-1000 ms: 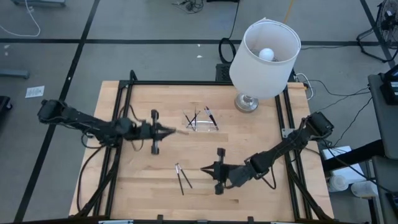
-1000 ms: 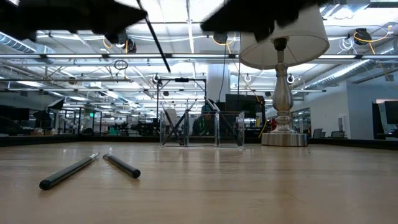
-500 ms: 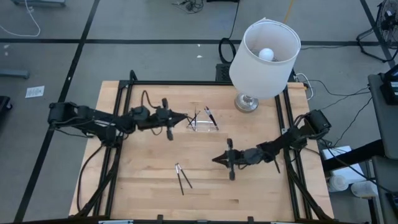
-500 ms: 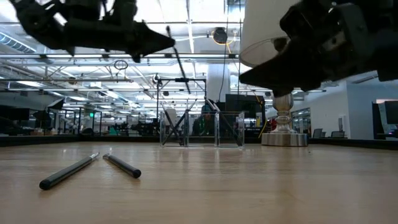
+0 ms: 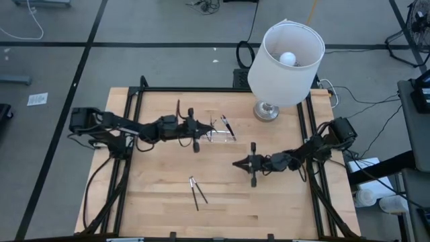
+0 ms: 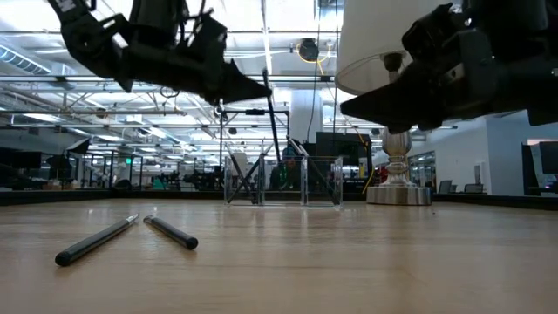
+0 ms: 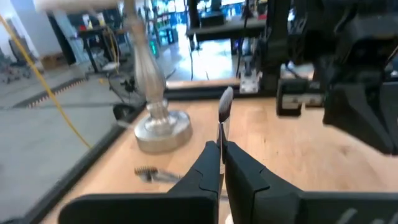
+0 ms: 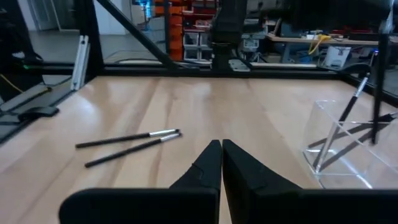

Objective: Put items in baskets/containers
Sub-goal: Put the black foundation brush transparent organizer

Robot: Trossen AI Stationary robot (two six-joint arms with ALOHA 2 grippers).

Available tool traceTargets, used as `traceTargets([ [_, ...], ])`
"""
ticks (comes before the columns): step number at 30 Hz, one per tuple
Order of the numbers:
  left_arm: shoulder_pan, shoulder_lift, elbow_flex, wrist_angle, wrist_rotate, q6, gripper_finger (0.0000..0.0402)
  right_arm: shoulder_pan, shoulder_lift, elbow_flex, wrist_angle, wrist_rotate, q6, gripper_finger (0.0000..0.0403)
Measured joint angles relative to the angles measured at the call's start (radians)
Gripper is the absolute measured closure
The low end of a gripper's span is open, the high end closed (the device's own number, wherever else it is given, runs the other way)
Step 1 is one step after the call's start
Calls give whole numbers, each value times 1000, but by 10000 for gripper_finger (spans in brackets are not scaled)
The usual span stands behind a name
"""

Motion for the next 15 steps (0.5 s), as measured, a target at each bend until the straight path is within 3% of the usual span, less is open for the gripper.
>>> traceTargets([
  [8,2,190,-2,154,-102,-91,394,-11,0,0,9,0,-26,403],
  [15,19,266,-1,223,-165,-212,394,-11,0,0,14,0,-44,403],
])
